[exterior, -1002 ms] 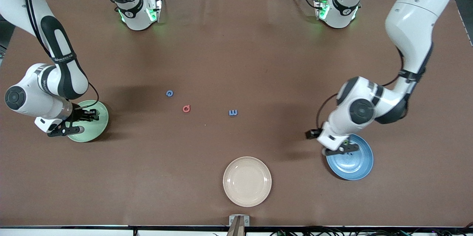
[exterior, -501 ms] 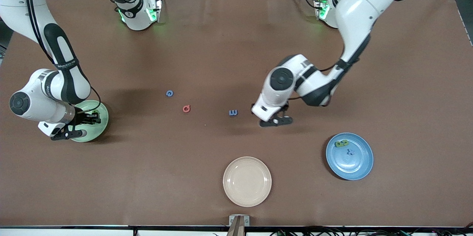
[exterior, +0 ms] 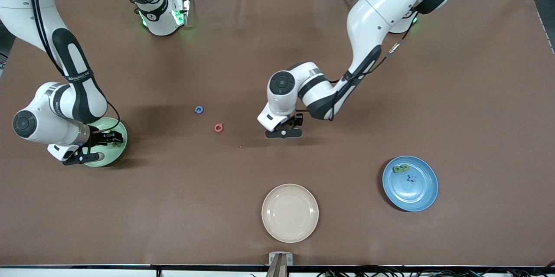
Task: Sort upper and lower case letters into plates
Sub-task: 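Grasp the m with the left gripper while the right gripper reaches the C, then place the m on the blue plate while the right gripper grasps the C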
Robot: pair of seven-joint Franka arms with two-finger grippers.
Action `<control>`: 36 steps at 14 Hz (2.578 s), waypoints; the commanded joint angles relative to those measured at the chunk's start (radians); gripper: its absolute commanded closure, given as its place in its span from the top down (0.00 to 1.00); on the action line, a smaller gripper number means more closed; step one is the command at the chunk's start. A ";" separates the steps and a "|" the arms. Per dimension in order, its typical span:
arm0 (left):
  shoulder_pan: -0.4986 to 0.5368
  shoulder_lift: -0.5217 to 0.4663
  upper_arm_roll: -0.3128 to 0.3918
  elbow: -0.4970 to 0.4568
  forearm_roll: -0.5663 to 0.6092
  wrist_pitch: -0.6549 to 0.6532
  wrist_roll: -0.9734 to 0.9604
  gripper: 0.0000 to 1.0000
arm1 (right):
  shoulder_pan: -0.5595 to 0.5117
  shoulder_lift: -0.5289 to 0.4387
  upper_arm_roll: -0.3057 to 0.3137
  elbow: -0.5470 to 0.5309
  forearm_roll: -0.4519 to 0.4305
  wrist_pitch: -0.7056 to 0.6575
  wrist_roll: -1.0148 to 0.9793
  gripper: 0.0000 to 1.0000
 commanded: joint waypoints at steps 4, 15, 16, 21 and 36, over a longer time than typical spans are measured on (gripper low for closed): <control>-0.036 0.060 0.017 0.085 -0.003 0.044 -0.030 0.75 | 0.156 -0.226 0.015 -0.092 0.009 -0.202 0.361 1.00; -0.070 0.086 0.053 0.120 0.002 0.040 -0.017 0.19 | 0.500 -0.307 0.017 -0.410 0.067 0.214 1.034 1.00; -0.068 0.083 0.053 0.120 0.002 0.022 -0.017 0.09 | 0.520 -0.306 0.015 -0.441 0.096 0.283 1.034 1.00; -0.001 -0.005 0.053 0.114 0.014 -0.089 -0.020 0.00 | 0.540 -0.258 0.017 -0.475 0.113 0.353 1.045 1.00; 0.544 -0.198 0.039 -0.027 0.005 -0.223 0.538 0.03 | 0.604 -0.163 0.017 -0.473 0.147 0.437 1.045 0.57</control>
